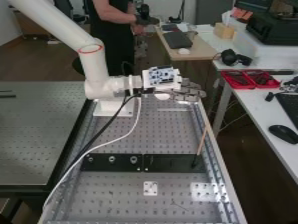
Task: Grab the drill bit and place it in the clear container
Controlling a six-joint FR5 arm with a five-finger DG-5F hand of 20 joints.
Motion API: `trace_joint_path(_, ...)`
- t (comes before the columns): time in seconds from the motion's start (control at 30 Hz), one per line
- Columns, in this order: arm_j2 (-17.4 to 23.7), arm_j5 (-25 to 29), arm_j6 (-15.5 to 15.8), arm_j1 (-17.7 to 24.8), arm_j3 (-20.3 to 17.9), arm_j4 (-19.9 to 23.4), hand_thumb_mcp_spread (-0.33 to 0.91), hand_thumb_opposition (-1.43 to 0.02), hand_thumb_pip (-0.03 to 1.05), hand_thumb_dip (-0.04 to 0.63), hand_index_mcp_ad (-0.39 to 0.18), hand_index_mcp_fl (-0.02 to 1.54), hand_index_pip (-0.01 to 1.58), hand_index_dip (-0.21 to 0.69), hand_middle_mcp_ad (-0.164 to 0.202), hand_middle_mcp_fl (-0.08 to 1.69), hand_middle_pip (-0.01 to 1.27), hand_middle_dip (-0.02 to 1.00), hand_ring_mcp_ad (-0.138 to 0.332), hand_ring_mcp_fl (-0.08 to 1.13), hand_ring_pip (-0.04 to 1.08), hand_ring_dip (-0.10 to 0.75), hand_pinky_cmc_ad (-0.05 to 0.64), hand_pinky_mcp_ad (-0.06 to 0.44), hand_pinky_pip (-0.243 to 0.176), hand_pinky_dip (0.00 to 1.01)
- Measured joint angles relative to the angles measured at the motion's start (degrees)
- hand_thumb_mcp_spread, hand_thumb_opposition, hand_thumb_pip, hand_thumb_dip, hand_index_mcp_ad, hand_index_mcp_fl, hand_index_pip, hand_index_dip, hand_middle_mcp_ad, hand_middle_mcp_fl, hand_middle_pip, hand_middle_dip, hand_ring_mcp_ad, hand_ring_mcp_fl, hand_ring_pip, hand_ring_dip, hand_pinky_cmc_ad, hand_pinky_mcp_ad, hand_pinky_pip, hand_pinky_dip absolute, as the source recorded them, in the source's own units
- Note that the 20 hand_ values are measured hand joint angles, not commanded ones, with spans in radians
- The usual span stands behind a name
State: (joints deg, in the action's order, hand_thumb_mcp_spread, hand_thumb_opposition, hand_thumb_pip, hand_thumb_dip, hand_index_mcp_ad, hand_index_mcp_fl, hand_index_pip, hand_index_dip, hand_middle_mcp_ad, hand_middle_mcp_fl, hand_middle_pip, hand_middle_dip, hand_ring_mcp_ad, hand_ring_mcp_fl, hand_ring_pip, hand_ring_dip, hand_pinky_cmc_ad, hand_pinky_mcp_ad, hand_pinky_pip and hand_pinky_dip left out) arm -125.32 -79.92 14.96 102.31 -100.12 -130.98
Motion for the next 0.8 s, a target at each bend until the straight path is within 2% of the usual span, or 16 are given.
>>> trace_joint_path(0.3, 0.2, -0.1, 0.1, -0.1, 0.1, -0.7, 0.65, -0.99, 0.40, 0.202, -0.138, 1.05, 0.74, 0.216, 0.075, 0.33, 0.13, 0.18, 0.178, 0.09, 0.08, 0.070, 0.393, 0.138, -0.077, 0.18)
trace_joint_path(0.37, 0.2, -0.6, 0.1, -0.2, 0.7, -2.8, 0.62, -0.99, 0.41, 0.209, -0.141, 0.95, 0.77, 0.223, 0.075, 0.32, 0.13, 0.18, 0.178, 0.09, 0.08, 0.070, 0.391, 0.138, -0.077, 0.18)
trace_joint_path(0.4, 0.2, -0.7, 0.1, -0.2, 0.8, -3.3, 0.59, -0.96, 0.42, 0.211, -0.141, 0.83, 0.75, 0.202, 0.075, 0.30, 0.13, 0.18, 0.178, 0.09, 0.08, 0.070, 0.393, 0.140, -0.077, 0.18)
trace_joint_path(0.43, 0.1, -1.1, 0.0, -0.3, 1.1, -4.2, 0.55, -0.93, 0.46, 0.208, -0.141, 0.67, 0.72, 0.164, 0.073, 0.26, 0.13, 0.18, 0.178, 0.09, 0.08, 0.070, 0.391, 0.140, -0.077, 0.18)
trace_joint_path(0.47, 0.1, -1.5, -0.1, -0.4, 1.4, -4.7, 0.52, -0.91, 0.49, 0.208, -0.141, 0.57, 0.68, 0.154, 0.073, 0.24, 0.13, 0.18, 0.178, 0.09, 0.08, 0.070, 0.389, 0.138, -0.077, 0.18)
trace_joint_path(0.57, 0.1, -1.6, -0.2, -0.4, 1.5, -5.1, 0.44, -0.84, 0.56, 0.208, -0.141, 0.39, 0.58, 0.108, 0.075, 0.21, 0.12, 0.18, 0.180, 0.06, 0.08, 0.070, 0.380, 0.138, -0.075, 0.20)
trace_joint_path(0.63, 0.1, -1.6, -0.3, -0.5, 1.5, -5.1, 0.41, -0.80, 0.60, 0.208, -0.138, 0.29, 0.53, 0.091, 0.075, 0.17, 0.12, 0.18, 0.180, 0.05, 0.09, 0.070, 0.367, 0.136, -0.079, 0.22)
trace_joint_path(0.8, 0.3, -1.6, -0.3, -0.5, 1.4, -5.0, 0.38, -0.76, 0.63, 0.211, -0.124, 0.24, 0.51, 0.096, 0.075, 0.15, 0.12, 0.18, 0.180, 0.03, 0.09, 0.070, 0.328, 0.136, -0.079, 0.24)
